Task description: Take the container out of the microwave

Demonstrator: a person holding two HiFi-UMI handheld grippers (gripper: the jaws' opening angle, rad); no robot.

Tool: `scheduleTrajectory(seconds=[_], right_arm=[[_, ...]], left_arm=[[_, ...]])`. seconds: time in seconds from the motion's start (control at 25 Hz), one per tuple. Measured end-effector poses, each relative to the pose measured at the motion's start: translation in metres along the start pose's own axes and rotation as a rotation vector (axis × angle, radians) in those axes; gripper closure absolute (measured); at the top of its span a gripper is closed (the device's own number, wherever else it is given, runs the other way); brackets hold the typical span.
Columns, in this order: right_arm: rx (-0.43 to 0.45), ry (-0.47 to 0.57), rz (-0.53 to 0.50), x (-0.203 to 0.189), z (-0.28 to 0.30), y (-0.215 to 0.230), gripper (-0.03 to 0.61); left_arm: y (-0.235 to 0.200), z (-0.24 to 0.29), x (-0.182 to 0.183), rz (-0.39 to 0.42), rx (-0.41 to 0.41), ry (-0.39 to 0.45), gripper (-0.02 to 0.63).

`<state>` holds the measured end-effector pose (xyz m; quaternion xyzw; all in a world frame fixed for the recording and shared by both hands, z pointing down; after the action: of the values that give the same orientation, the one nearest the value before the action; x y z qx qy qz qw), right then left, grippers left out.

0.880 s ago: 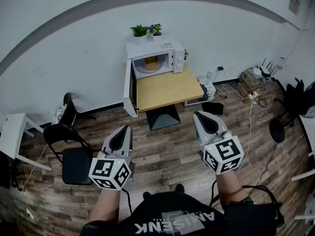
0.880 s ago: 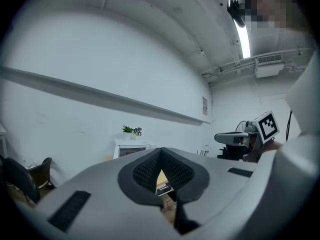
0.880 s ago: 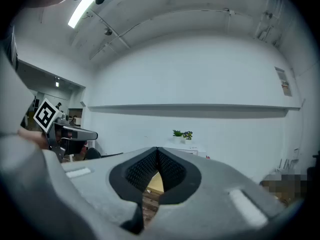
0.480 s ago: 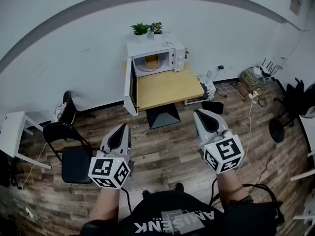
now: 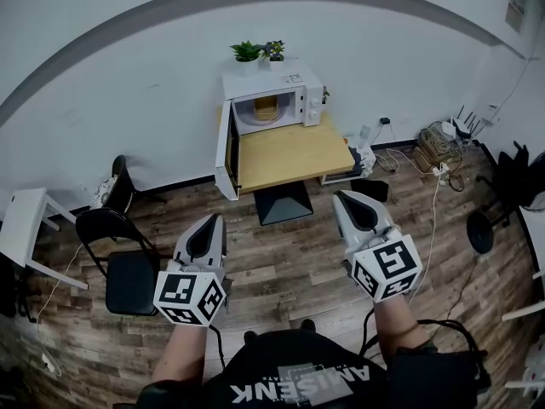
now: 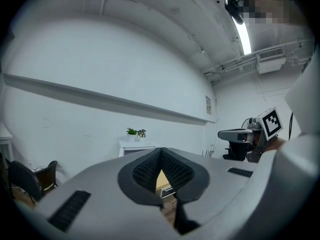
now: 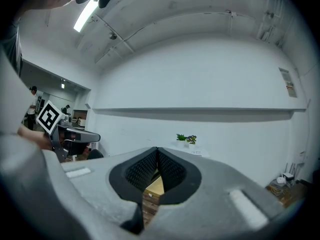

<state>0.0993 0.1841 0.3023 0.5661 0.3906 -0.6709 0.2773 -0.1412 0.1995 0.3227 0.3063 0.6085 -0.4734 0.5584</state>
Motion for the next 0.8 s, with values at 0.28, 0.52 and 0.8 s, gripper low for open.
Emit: scheduleTrajectory(seconds=[0.28, 0.52, 0.8], right_arm=[[0.017, 0.014, -0.018, -0.003, -0.003, 0.015, 0.572], [0.03, 0.015, -0.011, -0.013, -0.005, 0.034, 0.572], [0.061, 0.036, -0.028, -0.02, -0.014, 0.064, 0.572]], left_arm=[[0.012, 0.008, -0.003, 0.016, 0.008, 0.014, 0.612], [0.029, 0.022, -0.007, 0.028, 0.002, 0.012, 0.612], [0.054, 0.04, -0.011, 0.034, 0.019, 0.021, 0.612]])
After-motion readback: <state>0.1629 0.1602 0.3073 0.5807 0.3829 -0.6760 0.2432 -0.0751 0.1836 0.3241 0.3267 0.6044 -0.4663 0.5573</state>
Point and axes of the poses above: the fingertips, and each gripper's own axes: z forward along the fingers, y to its right, x out of its top, the point moved 3 cm from there along -z, backward along the fingers, and after that the axes turned 8 degrees about -z, right-handed, at the moved point
